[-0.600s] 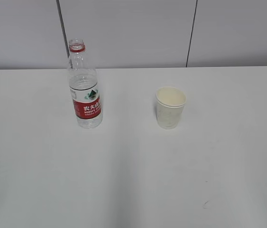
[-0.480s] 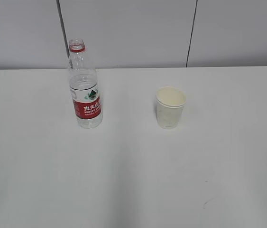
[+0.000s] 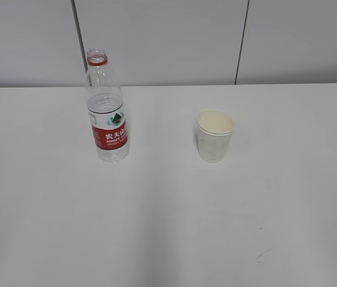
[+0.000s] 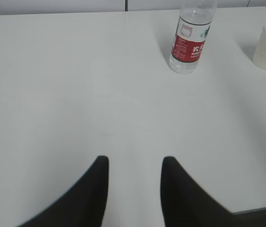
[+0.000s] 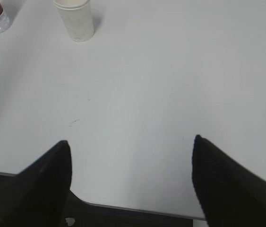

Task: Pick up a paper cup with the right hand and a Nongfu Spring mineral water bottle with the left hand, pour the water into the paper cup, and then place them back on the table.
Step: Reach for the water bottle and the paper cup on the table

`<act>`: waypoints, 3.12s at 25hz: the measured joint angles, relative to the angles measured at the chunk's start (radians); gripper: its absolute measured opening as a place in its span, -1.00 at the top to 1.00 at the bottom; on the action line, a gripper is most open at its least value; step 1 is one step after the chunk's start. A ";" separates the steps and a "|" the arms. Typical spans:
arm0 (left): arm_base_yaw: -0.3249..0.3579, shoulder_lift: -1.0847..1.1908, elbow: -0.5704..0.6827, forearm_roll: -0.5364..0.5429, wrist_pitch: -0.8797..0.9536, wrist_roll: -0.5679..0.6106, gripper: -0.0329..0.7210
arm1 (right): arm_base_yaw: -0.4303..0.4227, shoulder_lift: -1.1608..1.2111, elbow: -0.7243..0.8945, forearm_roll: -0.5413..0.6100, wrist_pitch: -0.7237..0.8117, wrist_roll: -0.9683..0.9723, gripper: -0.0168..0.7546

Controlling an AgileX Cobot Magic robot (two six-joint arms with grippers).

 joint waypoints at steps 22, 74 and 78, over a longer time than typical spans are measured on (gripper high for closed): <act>0.000 0.000 0.000 -0.005 0.000 0.000 0.28 | 0.000 0.000 0.000 0.000 0.000 0.000 -0.57; 0.000 0.367 0.081 0.043 -0.851 0.001 -0.64 | 0.003 0.387 0.017 0.091 -0.906 -0.171 -0.57; -0.002 0.418 0.090 0.043 -0.895 0.001 -0.64 | 0.060 0.486 0.019 0.091 -0.964 -0.225 -0.57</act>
